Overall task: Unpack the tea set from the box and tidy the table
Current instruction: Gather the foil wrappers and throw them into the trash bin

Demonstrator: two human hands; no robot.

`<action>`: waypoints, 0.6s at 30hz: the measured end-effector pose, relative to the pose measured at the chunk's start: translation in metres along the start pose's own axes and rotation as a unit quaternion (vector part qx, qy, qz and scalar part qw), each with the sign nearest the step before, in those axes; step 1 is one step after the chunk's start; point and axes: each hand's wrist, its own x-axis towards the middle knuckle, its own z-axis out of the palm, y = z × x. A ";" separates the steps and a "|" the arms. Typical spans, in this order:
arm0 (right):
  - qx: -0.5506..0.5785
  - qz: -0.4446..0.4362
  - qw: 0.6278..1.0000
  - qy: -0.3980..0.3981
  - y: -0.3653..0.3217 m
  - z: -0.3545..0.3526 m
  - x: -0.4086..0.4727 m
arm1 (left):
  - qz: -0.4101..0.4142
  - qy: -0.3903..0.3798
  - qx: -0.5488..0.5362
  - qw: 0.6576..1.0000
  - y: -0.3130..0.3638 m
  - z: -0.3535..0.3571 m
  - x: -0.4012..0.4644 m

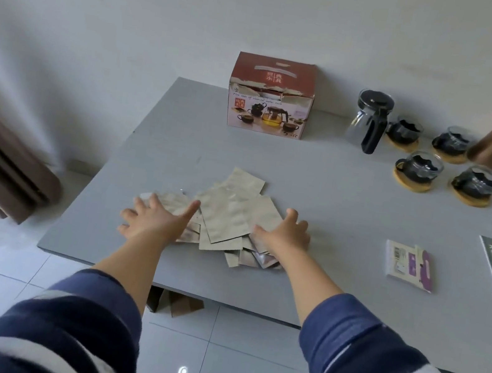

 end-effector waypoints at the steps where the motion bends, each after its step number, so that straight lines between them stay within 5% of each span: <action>1: -0.023 -0.004 1.000 -0.004 -0.008 0.004 -0.001 | 0.016 0.006 0.007 1.000 0.003 0.000 0.000; 5: -0.037 0.006 0.999 -0.024 -0.033 0.022 -0.002 | 0.076 0.020 -0.038 0.996 0.019 0.005 -0.002; 10: -0.026 0.032 0.997 -0.064 -0.046 0.028 0.000 | 0.048 -0.030 -0.274 0.960 0.021 0.013 0.002; 15: -0.166 -0.010 0.983 -0.075 -0.046 0.027 -0.006 | 0.068 -0.135 -0.319 0.936 0.009 0.016 -0.001; 18: -0.149 -0.012 0.984 -0.094 -0.039 0.021 -0.012 | 0.062 -0.183 -0.363 0.912 0.007 0.015 -0.006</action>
